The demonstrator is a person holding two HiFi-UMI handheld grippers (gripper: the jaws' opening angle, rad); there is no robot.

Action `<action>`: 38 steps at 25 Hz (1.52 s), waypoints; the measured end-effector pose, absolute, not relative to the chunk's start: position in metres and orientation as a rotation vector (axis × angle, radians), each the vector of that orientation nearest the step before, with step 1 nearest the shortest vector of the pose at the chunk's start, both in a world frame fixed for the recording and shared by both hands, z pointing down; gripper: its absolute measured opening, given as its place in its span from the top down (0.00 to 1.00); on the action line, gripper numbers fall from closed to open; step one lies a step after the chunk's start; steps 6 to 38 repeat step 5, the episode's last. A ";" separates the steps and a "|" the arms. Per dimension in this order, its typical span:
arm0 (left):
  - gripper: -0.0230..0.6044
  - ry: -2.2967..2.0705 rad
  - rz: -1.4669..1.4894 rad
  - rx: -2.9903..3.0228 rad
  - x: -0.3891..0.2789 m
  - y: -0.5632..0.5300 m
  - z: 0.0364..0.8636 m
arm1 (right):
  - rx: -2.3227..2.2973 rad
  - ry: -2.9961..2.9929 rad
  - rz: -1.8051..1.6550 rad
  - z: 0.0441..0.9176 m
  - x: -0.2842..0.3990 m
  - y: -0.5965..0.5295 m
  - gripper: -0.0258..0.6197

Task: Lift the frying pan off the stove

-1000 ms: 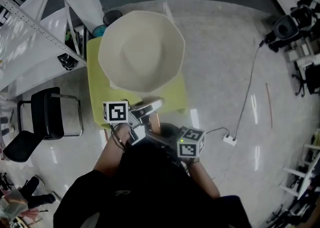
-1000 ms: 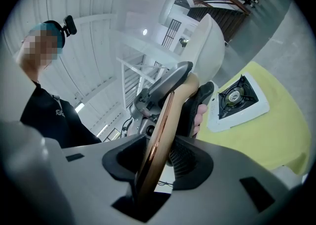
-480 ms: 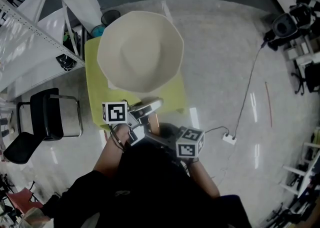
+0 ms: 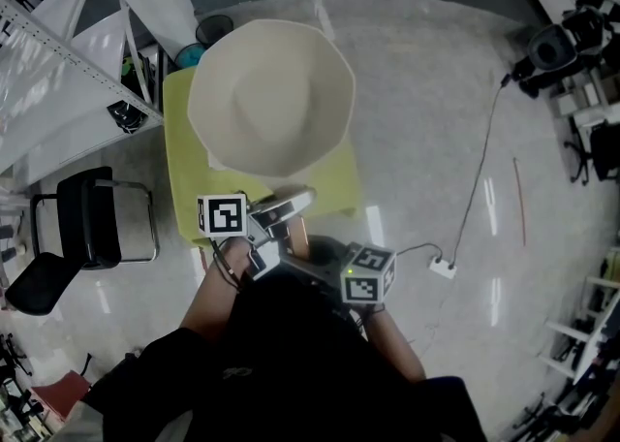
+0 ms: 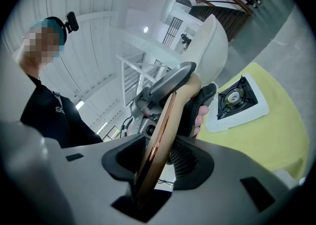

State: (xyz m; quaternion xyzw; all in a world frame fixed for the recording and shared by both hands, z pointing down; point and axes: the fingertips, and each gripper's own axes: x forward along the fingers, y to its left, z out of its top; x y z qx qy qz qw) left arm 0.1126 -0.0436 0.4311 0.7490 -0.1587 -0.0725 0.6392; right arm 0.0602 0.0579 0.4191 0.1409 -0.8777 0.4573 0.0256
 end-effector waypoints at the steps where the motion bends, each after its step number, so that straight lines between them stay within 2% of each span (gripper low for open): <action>1: 0.60 -0.365 -0.160 1.718 0.112 -0.044 0.432 | 0.440 -2.710 1.416 0.420 0.060 0.058 0.71; 38: 0.61 -0.373 -0.145 1.746 0.108 -0.045 0.432 | 0.440 -2.710 1.397 0.422 0.059 0.058 0.71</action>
